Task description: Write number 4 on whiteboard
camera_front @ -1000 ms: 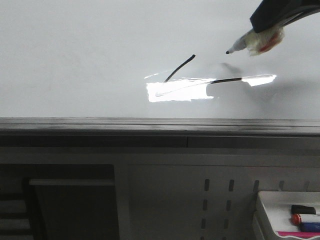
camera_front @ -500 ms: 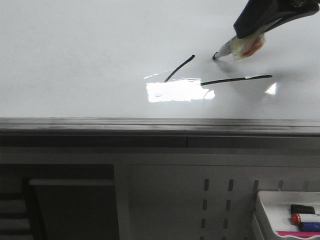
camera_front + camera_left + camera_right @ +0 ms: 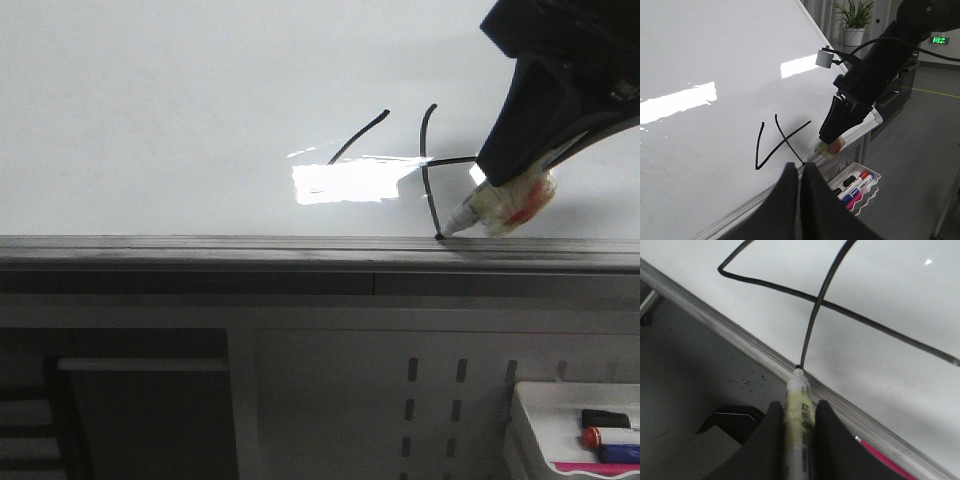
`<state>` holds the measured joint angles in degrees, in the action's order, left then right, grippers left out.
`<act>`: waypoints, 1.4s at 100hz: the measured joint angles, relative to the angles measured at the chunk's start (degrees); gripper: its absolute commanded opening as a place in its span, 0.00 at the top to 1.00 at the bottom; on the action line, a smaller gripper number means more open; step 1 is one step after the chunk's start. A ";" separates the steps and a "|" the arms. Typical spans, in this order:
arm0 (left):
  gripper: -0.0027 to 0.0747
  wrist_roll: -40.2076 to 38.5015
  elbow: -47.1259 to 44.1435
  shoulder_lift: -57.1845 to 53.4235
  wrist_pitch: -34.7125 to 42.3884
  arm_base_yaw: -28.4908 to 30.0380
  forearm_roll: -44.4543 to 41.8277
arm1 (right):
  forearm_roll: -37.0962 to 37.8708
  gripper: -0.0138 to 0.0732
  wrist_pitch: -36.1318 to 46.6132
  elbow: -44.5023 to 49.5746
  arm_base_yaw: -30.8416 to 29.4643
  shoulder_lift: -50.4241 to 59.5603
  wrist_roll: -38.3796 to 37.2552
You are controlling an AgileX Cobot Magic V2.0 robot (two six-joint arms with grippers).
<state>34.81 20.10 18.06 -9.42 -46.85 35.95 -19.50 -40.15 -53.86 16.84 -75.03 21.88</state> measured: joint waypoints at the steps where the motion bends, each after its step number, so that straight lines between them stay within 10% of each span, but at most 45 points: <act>1: 0.99 0.00 0.00 0.00 0.00 0.00 0.10 | 0.00 0.92 0.00 0.00 0.11 0.00 0.00; 14: 0.95 0.00 0.00 0.00 0.00 0.00 1.28 | 0.22 0.92 -0.10 0.52 0.80 2.02 0.00; 38: 0.45 0.00 4.43 5.43 -5.50 0.09 -1.27 | 0.22 0.92 -0.32 0.60 8.15 14.75 3.29; 78: 0.44 10.48 25.13 33.65 -29.50 0.09 -5.32 | 0.85 0.92 7.10 10.50 26.69 26.96 16.35; 140: 0.44 18.05 34.68 49.34 -32.25 -4.95 -5.75 | 1.54 0.92 13.35 12.74 33.33 25.36 22.11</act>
<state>52.86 54.78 67.40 -41.67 -51.80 30.20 -17.96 -26.80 -41.12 50.17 -49.67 43.99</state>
